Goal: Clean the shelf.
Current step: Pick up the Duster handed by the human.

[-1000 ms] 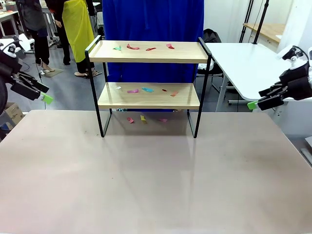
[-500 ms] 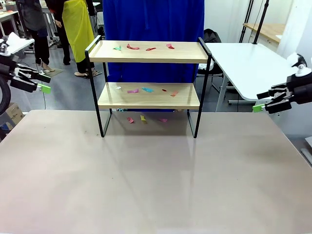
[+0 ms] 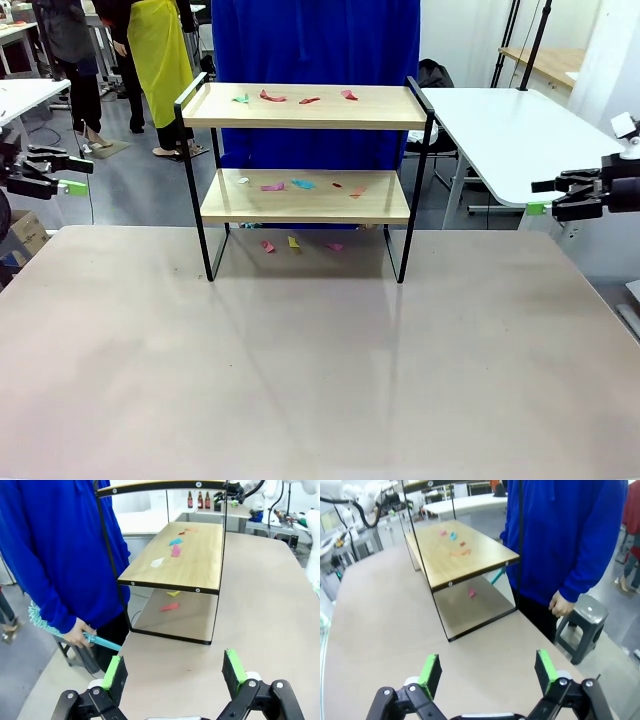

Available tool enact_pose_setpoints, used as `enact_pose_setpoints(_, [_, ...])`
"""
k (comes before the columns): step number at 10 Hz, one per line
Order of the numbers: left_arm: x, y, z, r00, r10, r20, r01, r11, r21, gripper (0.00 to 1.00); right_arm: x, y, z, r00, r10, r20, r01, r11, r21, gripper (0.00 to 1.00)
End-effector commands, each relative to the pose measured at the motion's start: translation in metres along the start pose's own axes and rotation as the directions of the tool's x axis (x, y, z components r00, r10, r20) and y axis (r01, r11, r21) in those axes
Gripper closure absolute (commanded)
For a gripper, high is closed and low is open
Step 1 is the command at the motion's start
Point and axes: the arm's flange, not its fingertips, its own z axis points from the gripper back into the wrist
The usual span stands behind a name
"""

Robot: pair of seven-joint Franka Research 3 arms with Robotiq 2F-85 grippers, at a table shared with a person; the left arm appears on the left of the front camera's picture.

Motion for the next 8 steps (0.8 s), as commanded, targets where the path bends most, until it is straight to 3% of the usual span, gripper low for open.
enact_pose_setpoints(1, [-0.002, 0.01, -0.001, 0.997, -0.03, 0.071, 0.032, 0.999, -0.035, 0.0, -0.004, -0.014, -0.004, 0.996, 0.031, 0.089, -0.035, 0.999, 0.038, 0.0])
enact_pose_setpoints(8, [-0.021, 0.01, -0.004, 0.982, -0.032, 0.186, 0.053, 0.993, -0.108, 0.0, -0.023, -0.041, -0.002, 0.989, 0.014, 0.149, -0.03, 0.994, 0.102, 0.0])
